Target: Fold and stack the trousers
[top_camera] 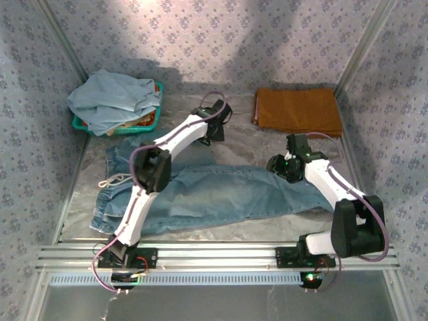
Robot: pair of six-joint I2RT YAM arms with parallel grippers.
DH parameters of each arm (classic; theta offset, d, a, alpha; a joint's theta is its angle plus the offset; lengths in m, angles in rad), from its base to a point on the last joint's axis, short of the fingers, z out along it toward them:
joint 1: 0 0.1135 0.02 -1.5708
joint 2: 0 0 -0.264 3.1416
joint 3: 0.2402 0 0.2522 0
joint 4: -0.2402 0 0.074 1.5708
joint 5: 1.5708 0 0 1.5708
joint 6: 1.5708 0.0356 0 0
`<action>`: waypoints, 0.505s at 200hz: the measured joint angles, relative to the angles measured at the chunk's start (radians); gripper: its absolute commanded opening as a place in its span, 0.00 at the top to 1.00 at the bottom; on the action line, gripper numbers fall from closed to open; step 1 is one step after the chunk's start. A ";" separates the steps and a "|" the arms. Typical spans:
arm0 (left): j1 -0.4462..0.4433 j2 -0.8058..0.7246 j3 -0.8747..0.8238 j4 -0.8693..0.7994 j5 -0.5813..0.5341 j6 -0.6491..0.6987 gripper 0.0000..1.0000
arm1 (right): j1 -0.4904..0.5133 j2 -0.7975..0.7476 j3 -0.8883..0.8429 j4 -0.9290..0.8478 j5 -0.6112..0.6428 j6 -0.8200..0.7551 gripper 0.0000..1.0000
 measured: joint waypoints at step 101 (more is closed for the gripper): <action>-0.012 -0.092 -0.067 -0.104 -0.030 0.144 1.00 | -0.003 -0.048 0.008 0.038 -0.067 -0.018 0.43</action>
